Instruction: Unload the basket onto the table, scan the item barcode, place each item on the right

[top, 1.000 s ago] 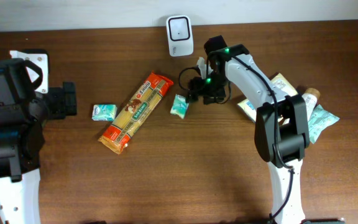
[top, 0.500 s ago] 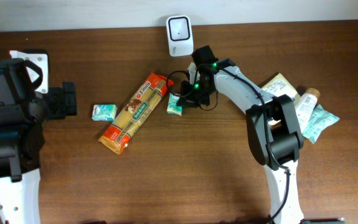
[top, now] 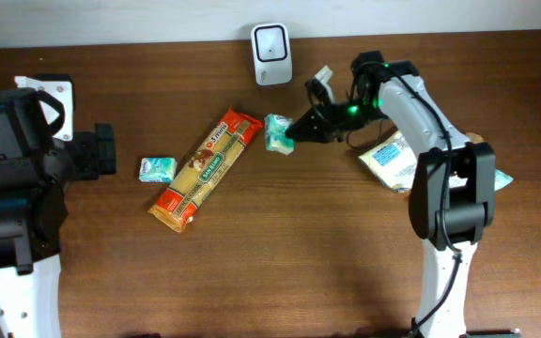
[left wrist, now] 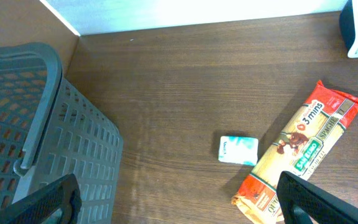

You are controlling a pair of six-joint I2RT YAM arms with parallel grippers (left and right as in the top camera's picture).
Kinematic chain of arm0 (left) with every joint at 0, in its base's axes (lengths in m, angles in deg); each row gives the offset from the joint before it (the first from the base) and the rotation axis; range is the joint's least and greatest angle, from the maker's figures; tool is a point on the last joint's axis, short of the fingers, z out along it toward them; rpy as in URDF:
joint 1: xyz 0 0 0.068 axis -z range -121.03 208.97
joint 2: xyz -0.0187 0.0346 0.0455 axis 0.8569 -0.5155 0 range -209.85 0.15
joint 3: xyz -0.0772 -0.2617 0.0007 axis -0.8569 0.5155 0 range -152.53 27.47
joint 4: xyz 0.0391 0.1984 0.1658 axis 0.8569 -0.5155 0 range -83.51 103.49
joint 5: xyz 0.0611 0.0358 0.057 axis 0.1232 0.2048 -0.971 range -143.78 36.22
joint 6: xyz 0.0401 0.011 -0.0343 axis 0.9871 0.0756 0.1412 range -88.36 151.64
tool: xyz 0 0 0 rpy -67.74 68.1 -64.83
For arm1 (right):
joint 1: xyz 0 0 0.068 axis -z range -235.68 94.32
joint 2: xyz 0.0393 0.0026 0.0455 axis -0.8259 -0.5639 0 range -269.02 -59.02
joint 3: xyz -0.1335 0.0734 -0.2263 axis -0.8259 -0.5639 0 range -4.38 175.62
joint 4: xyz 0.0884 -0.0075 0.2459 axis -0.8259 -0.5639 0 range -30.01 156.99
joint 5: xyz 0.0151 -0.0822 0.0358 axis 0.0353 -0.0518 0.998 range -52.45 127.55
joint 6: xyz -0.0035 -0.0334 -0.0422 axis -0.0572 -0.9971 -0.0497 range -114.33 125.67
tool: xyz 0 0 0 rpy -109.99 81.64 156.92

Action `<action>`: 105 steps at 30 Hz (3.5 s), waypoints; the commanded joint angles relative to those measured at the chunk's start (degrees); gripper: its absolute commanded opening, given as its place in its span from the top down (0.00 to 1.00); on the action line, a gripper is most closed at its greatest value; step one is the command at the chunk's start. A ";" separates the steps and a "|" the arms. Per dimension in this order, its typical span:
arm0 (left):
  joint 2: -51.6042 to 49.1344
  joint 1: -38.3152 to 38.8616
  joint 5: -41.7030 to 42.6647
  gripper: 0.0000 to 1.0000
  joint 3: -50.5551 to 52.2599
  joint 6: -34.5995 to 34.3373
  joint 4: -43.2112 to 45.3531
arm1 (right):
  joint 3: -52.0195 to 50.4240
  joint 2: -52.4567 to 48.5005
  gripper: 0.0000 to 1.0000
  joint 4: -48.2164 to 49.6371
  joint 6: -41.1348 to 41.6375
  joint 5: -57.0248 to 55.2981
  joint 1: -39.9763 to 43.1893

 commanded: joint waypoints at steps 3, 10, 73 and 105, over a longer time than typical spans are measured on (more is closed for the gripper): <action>0.22 -0.20 -0.02 0.01 -0.24 -0.72 0.07 | 3.32 3.78 0.96 -0.66 -1.29 -4.09 -0.68; 0.22 -0.20 -0.02 0.01 -0.24 -0.72 0.07 | 30.14 3.87 0.96 -2.69 19.10 -64.94 -10.75; 0.22 -0.20 -0.02 0.01 -0.24 -0.72 0.07 | 11.58 -4.28 0.46 8.04 36.41 -76.04 -7.19; 0.22 -0.20 -0.02 0.01 -0.24 -0.72 0.07 | 11.02 -10.88 0.48 12.52 55.19 -70.07 -7.23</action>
